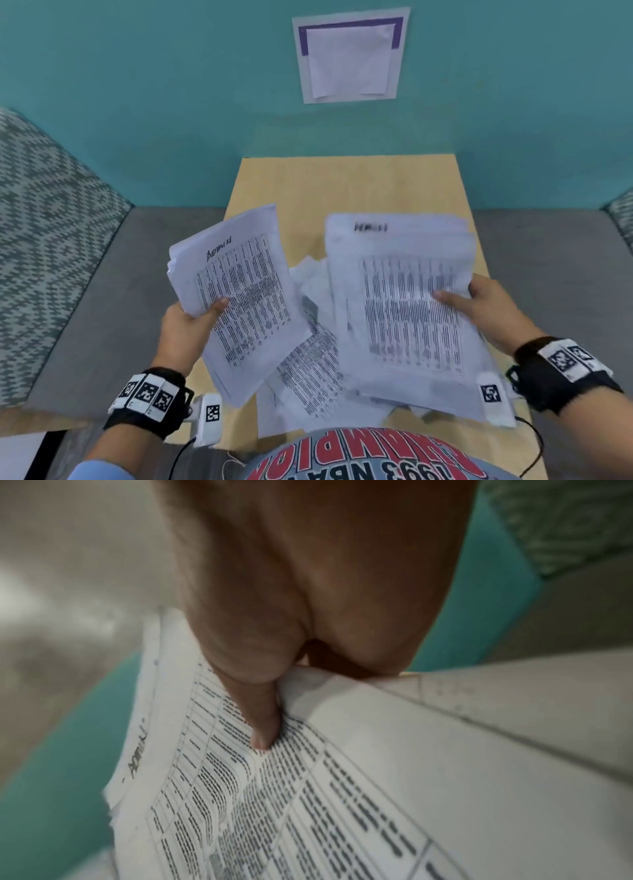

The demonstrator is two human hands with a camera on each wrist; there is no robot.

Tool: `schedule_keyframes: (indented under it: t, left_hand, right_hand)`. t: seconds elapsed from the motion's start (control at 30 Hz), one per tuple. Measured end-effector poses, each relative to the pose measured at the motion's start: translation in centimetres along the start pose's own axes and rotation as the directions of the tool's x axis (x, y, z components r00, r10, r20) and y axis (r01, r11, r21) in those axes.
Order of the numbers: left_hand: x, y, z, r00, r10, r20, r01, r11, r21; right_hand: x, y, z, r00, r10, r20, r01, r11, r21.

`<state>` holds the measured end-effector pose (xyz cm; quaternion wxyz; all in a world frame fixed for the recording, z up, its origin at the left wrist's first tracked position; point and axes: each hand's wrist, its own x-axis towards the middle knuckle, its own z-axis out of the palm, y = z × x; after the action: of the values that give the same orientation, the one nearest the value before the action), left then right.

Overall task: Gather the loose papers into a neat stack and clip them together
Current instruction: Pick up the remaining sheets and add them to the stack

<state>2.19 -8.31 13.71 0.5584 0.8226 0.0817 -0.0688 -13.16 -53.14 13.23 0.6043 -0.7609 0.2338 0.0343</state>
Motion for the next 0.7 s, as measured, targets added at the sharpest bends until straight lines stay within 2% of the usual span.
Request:
schedule_keyframes:
  t: [0.07, 0.13, 0.2, 0.3, 0.4, 0.47, 0.53, 0.6, 0.7]
  left_hand:
    - [0.0, 0.2, 0.7, 0.998, -0.036, 0.052, 0.036, 0.999, 0.002]
    - [-0.1, 0.7, 1.9, 0.989, -0.07, 0.133, 0.067, 0.997, 0.025]
    - [-0.5, 1.5, 3.4, 0.973, -0.057, 0.225, 0.054, 0.998, 0.018]
    - [-1.4, 3.0, 5.6, 0.932, -0.011, 0.362, 0.049, 0.994, -0.098]
    - [-2.3, 3.6, 7.5, 0.861, 0.011, 0.508, 0.095, 0.979, -0.181]
    - [-2.9, 4.1, 8.3, 0.848, 0.003, 0.529, 0.092, 0.984, -0.152]
    - [-3.6, 4.9, 8.8, 0.859, 0.015, 0.512, 0.014, 0.999, -0.053]
    - [-3.7, 5.1, 8.9, 0.886, 0.048, 0.461, -0.05, 0.999, -0.006]
    - [-3.7, 4.9, 8.5, 0.911, 0.119, 0.395, -0.052, 0.983, -0.177]
  right_hand:
    - [-0.2, -0.4, -0.2, 0.997, 0.07, 0.021, -0.073, 0.944, 0.323]
    - [-0.2, -1.0, 0.4, 0.992, 0.098, 0.074, -0.121, 0.872, 0.473]
    - [0.1, -1.6, 1.5, 0.99, 0.093, 0.102, -0.132, 0.852, 0.506]
    - [0.7, -2.1, 3.4, 0.982, 0.089, 0.168, -0.166, 0.829, 0.533]
    - [1.1, -1.7, 5.0, 0.942, 0.118, 0.314, -0.268, 0.828, 0.493]
    - [1.1, -0.9, 5.7, 0.915, 0.133, 0.381, -0.31, 0.837, 0.451]
    - [0.9, -0.8, 6.2, 0.932, 0.114, 0.345, -0.269, 0.854, 0.445]
    - [0.0, -2.2, 6.2, 0.971, 0.048, 0.234, -0.146, 0.895, 0.422]
    - [-1.7, -4.9, 5.3, 0.992, -0.125, 0.023, 0.115, 0.956, 0.269]
